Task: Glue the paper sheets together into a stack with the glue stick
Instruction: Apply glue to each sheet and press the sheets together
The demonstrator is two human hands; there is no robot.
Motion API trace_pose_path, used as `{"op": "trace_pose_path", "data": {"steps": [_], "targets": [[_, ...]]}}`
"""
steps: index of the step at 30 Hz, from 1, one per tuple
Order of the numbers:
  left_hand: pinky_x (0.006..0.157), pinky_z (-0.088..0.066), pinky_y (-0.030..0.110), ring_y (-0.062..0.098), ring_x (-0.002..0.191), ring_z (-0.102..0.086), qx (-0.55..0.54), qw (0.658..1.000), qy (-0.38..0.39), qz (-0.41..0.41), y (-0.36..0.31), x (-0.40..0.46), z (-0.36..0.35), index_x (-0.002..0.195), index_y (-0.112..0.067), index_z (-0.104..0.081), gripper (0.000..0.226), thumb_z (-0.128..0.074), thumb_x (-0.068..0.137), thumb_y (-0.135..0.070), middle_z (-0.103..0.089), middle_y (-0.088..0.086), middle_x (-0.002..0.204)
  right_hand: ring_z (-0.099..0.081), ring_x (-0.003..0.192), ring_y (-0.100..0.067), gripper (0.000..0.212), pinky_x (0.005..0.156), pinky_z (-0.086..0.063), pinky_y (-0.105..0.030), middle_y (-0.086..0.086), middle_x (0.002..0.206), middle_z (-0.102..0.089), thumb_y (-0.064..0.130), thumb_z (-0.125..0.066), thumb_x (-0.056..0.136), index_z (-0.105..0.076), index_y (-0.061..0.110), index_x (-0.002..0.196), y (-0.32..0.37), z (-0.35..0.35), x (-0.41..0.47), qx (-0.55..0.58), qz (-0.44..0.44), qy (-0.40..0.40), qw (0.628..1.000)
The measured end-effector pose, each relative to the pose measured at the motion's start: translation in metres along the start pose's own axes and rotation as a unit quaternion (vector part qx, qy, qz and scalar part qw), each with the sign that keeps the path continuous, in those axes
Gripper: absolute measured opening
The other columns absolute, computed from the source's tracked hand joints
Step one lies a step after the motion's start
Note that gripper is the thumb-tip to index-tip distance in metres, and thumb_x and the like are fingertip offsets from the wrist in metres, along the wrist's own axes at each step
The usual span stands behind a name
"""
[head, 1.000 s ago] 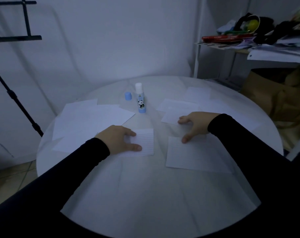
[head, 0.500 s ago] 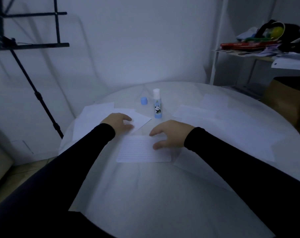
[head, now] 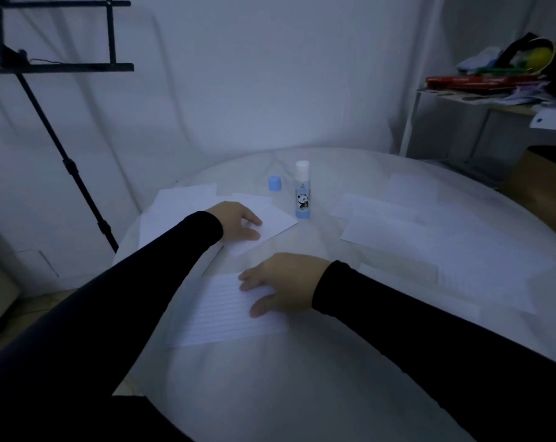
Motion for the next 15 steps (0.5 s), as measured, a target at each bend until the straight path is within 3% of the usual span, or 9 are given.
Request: {"op": "trace_pose_path", "data": {"steps": [4, 9, 15], "targets": [[0.105, -0.027, 0.024, 0.015, 0.131, -0.041, -0.014, 0.999, 0.010, -0.033, 0.000, -0.004, -0.001, 0.127, -0.033, -0.060, 0.040, -0.062, 0.088, -0.042, -0.048, -0.009, 0.142, -0.039, 0.132, -0.016, 0.054, 0.111, -0.026, -0.028, 0.006, 0.147, -0.042, 0.042, -0.063, 0.086, -0.053, 0.019, 0.133, 0.004, 0.001, 0.006, 0.011, 0.013, -0.008, 1.000], [0.109, -0.027, 0.026, 0.013, 0.132, -0.040, -0.065, 0.997, -0.042, -0.028, 0.013, -0.018, 0.008, 0.125, -0.037, -0.059, 0.044, -0.065, 0.083, -0.051, -0.048, -0.009, 0.142, -0.050, 0.121, -0.016, 0.038, 0.102, -0.037, -0.028, 0.001, 0.130, -0.057, 0.041, -0.060, 0.088, -0.063, 0.023, 0.121, -0.030, 0.027, 0.016, 0.038, -0.060, -0.146, 0.987], [0.112, -0.020, 0.030, 0.016, 0.140, -0.030, -0.044, 0.999, -0.013, 0.025, 0.043, -0.026, 0.013, 0.137, -0.034, -0.048, 0.057, -0.063, 0.084, -0.051, -0.036, -0.005, 0.152, -0.040, 0.130, -0.016, 0.038, 0.109, -0.031, -0.032, 0.001, 0.141, -0.046, 0.033, -0.051, 0.093, -0.055, 0.023, 0.129, -0.053, 0.024, 0.050, 0.024, -0.136, -0.147, 0.980]]}}
Point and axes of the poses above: each hand's wrist, its own x-axis towards the middle knuckle, its own z-axis out of the back of the hand, y = z × x, the point moved 1 cm from there along x, towards the middle knuckle
